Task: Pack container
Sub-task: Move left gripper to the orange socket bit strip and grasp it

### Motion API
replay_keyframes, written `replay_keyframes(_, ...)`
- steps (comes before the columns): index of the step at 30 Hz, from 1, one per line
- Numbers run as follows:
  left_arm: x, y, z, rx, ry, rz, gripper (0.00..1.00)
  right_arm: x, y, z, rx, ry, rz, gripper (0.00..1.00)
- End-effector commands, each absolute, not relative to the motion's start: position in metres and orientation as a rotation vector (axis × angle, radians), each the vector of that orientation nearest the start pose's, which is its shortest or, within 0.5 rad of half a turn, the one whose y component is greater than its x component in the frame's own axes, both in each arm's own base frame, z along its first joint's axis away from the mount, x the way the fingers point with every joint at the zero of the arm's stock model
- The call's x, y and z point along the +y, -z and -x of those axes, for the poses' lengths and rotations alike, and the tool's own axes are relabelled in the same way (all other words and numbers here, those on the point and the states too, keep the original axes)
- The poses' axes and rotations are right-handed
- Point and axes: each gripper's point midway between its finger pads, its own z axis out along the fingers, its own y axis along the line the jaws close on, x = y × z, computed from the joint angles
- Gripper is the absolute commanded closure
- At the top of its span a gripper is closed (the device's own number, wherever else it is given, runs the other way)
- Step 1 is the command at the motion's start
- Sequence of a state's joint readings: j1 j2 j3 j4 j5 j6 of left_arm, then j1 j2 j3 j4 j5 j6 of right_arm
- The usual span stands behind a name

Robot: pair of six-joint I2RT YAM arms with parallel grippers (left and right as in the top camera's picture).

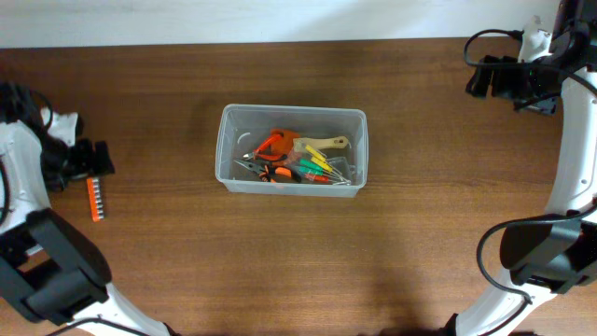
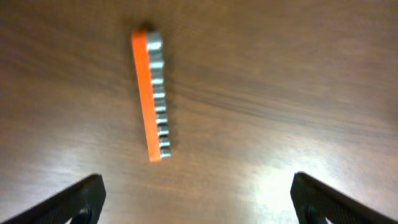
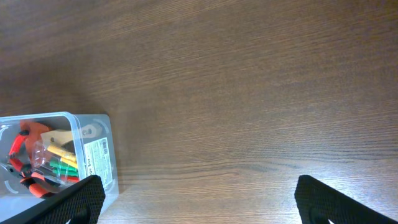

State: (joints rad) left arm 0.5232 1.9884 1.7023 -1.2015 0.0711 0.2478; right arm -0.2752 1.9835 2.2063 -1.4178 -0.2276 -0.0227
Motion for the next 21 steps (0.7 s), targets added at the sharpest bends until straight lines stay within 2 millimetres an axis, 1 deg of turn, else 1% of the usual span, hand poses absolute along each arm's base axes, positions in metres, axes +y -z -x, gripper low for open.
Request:
replay_keyframes(1, 0.188, -0.074, -0.348, 3.026, 0.114, 0.576, 0.05, -0.081, -0.239, -0.434, 2.723, -0.247, -0.294, 0.02)
replay_keyframes(3, 0.189, -0.057, -0.347, 3.06, 0.137, 0.59, 0.07, -0.081, -0.239, -0.434, 2.723, -0.247, -0.294, 0.01)
replay_keyframes(6, 0.192, -0.038, -0.349, 3.076, 0.139, 0.624, 0.11, -0.081, -0.239, -0.434, 2.723, -0.247, -0.294, 0.01)
replay_keyframes(9, 0.203, -0.024, -0.35, 3.074, 0.057, 0.727, 0.11, -0.081, -0.239, -0.434, 2.723, -0.247, -0.294, 0.01)
replay_keyframes(11, 0.209, -0.02, -0.35, 3.068, 0.008, 0.76, 0.11, -0.081, -0.239, -0.434, 2.723, -0.247, -0.294, 0.02)
replay_keyframes(15, 0.214, -0.015, -0.354, 3.059, -0.023, 0.75, 0.11, -0.081, -0.239, -0.434, 2.723, -0.247, -0.294, 0.01)
replay_keyframes(19, 0.214, -0.007, -0.357, 3.081, -0.02, 0.672, 0.11, -0.081, -0.239, -0.434, 2.723, -0.247, -0.294, 0.01)
replay_keyframes(21, 0.213, -0.003, -0.356, 3.089, -0.017, 0.669, 0.11, -0.081, -0.239, -0.434, 2.723, -0.247, -0.294, 0.01)
